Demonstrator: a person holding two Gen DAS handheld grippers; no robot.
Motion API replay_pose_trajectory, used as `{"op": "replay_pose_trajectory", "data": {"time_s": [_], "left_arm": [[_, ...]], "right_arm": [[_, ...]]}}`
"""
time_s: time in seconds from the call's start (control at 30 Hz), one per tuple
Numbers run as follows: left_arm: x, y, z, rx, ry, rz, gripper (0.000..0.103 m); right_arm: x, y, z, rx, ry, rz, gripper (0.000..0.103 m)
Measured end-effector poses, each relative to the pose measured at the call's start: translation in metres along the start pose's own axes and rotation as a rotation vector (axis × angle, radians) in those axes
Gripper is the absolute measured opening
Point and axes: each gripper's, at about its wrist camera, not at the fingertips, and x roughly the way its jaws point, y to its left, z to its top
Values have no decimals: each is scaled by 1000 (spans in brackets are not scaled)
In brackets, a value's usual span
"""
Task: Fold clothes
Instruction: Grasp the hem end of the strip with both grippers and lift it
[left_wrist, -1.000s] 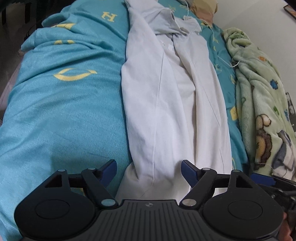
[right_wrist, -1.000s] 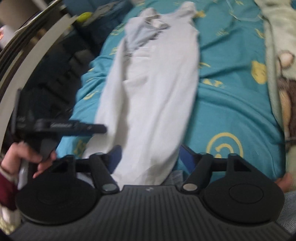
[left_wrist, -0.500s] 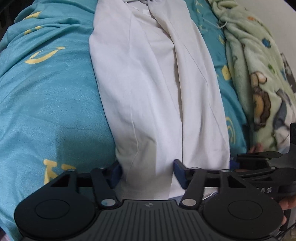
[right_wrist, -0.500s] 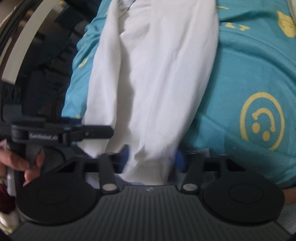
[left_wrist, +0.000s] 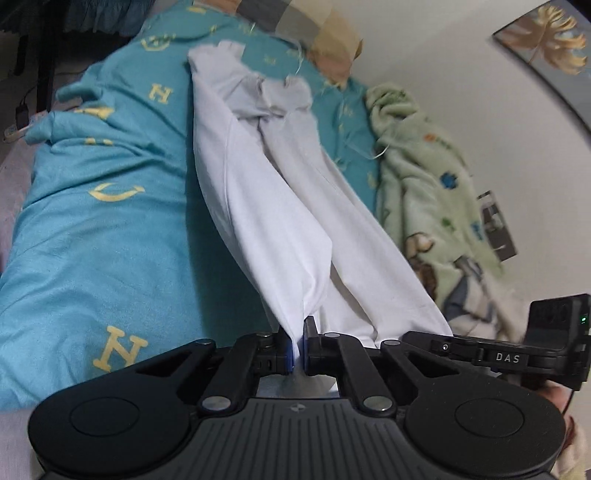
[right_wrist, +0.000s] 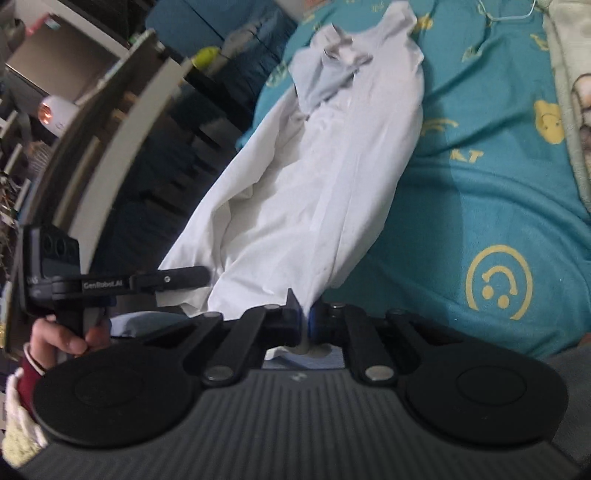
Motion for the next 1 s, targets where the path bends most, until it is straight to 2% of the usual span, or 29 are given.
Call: {"op": "replay_pose_trajectory", "data": {"time_s": [0.1, 0.2, 0.4, 0.53, 0.6, 0.73, 1.0], "left_arm": [[-23, -15, -15, 20, -32, -16, 5], [-50, -38, -45, 49, -56, -38, 5], [-80, -54, -118, 86, -36, -71, 5], [-90, -54, -134, 80, -60, -83, 5], [-91, -55, -125, 76, -81, -89, 5], [-88, -61, -88, 74, -137, -92, 5], [-35, -57, 35, 56, -239, -28, 6]], "right_arm": [[-27, 2, -8, -34, -38, 23, 7], [-50, 0, -22, -48, -63, 29, 7], [-92, -6, -66, -58, -62, 65, 7], [-105, -4, -88, -52, -51, 65, 8], [-105, -2, -81, -48, -64, 61, 8], [-101, 2, -45, -37, -114, 52, 8], [-67, -8, 68, 10, -222, 36, 8]]}}
